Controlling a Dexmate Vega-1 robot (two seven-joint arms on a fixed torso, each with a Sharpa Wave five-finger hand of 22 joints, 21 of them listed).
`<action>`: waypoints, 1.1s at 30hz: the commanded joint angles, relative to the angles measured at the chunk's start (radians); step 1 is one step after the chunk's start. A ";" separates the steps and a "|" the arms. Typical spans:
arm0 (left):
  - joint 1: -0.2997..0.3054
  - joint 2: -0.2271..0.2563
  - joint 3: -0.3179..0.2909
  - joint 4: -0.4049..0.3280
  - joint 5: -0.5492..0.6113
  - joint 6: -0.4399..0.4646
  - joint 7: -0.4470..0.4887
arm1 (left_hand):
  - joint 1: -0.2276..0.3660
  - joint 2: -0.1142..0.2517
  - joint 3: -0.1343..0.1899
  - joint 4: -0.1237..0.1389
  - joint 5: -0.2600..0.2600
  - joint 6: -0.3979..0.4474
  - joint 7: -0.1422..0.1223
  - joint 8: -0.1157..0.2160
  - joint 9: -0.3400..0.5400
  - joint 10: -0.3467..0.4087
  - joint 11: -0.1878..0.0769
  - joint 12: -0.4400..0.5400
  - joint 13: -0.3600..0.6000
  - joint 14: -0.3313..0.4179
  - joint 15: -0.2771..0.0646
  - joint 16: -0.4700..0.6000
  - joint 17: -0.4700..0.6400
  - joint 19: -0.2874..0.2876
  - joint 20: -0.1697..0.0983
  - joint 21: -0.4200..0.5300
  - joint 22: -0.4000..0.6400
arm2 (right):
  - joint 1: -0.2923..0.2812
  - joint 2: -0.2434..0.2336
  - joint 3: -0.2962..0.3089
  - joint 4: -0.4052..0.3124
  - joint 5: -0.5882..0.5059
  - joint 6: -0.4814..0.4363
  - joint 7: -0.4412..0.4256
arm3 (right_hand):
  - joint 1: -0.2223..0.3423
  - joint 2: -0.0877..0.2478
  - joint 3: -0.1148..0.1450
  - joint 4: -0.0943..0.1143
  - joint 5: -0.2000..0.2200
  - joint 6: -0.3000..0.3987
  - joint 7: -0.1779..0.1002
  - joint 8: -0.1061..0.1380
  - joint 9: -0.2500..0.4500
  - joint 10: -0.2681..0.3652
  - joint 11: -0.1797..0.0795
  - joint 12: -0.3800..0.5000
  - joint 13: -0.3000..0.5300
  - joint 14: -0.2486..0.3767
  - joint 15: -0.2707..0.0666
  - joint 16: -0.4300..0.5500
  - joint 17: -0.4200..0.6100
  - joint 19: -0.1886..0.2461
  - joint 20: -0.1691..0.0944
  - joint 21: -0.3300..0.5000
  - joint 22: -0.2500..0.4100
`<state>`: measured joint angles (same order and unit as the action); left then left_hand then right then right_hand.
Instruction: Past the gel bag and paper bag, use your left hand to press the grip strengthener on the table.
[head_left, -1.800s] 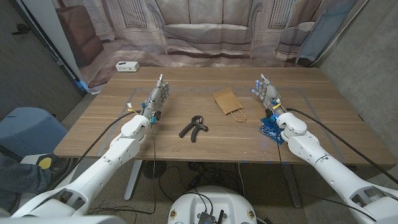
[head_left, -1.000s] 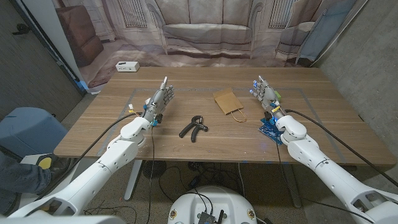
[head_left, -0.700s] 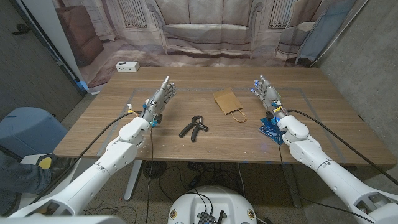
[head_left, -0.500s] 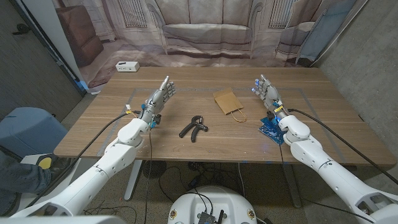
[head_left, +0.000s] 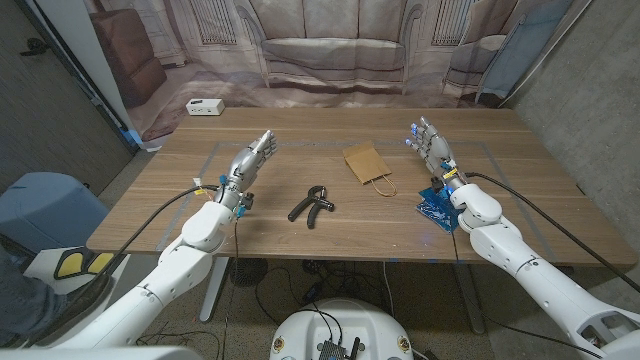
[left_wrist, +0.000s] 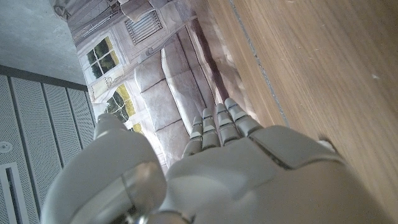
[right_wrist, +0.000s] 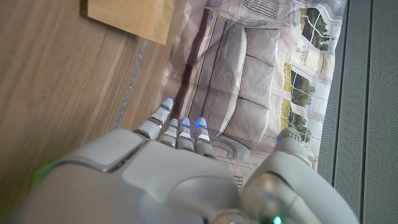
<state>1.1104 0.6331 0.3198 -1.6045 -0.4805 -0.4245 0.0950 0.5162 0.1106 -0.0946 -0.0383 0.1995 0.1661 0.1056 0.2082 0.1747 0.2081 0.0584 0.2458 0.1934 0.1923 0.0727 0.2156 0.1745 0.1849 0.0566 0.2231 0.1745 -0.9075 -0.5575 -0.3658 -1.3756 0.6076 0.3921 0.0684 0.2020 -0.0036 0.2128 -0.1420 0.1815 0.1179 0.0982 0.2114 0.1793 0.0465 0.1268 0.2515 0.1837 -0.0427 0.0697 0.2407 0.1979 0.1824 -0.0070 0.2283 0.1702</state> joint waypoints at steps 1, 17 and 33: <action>0.142 0.037 -0.046 -0.158 0.141 0.045 0.177 | 0.031 -0.003 0.004 -0.019 -0.006 0.023 -0.002 0.007 0.006 0.017 -0.005 0.003 0.003 0.017 -0.006 -0.004 0.004 0.016 -0.001 0.007 0.005 | 0.001 -0.007 0.007 0.003 0.004 0.030 0.030 | 0.013 0.002 0.007 0.001 0.005 0.011 -0.002 0.003 0.005 0.008 0.002 -0.004 0.004 0.007 0.000 0.000 0.002 0.013 -0.002 -0.006 0.001; 0.340 0.039 -0.097 -0.414 0.295 0.271 0.395 | 0.064 -0.017 0.011 -0.045 -0.012 0.038 -0.004 0.006 0.006 0.033 -0.010 0.003 0.003 0.033 -0.009 -0.007 0.004 0.028 -0.004 0.005 0.006 | 0.013 -0.028 0.026 0.030 0.062 0.033 0.116 | 0.014 0.002 0.006 0.002 0.005 0.014 -0.001 0.000 0.005 0.015 0.002 -0.008 0.004 0.013 0.002 -0.002 0.002 0.017 0.000 -0.009 0.001; 0.407 0.065 -0.118 -0.558 0.399 0.479 0.446 | 0.087 -0.026 0.017 -0.062 -0.014 0.049 -0.008 0.005 0.007 0.038 -0.014 0.001 0.004 0.039 -0.008 -0.011 0.004 0.030 0.004 0.002 0.007 | -0.018 -0.048 0.055 0.019 0.086 0.049 0.132 | 0.016 0.003 0.005 0.003 0.005 0.026 -0.001 0.000 0.005 0.024 0.002 -0.011 0.004 0.021 0.002 -0.002 0.003 0.021 0.003 -0.012 0.001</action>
<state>1.4706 0.6892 0.2140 -2.0755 -0.1407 -0.0651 0.5001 0.5900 0.0843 -0.0752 -0.0904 0.1885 0.2038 0.0999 0.2082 0.1794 0.2396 0.0483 0.2458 0.1931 0.2224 0.0638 0.2089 0.1744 0.2075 0.0590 0.2230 0.1796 -0.9054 -0.5929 -0.3269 -1.3466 0.6804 0.4316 0.1918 0.2072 0.0016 0.2128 -0.1420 0.1815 0.1324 0.0946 0.2114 0.1791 0.0664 0.1251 0.2469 0.1836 -0.0321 0.0695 0.2407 0.1977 0.1933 -0.0072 0.2206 0.1700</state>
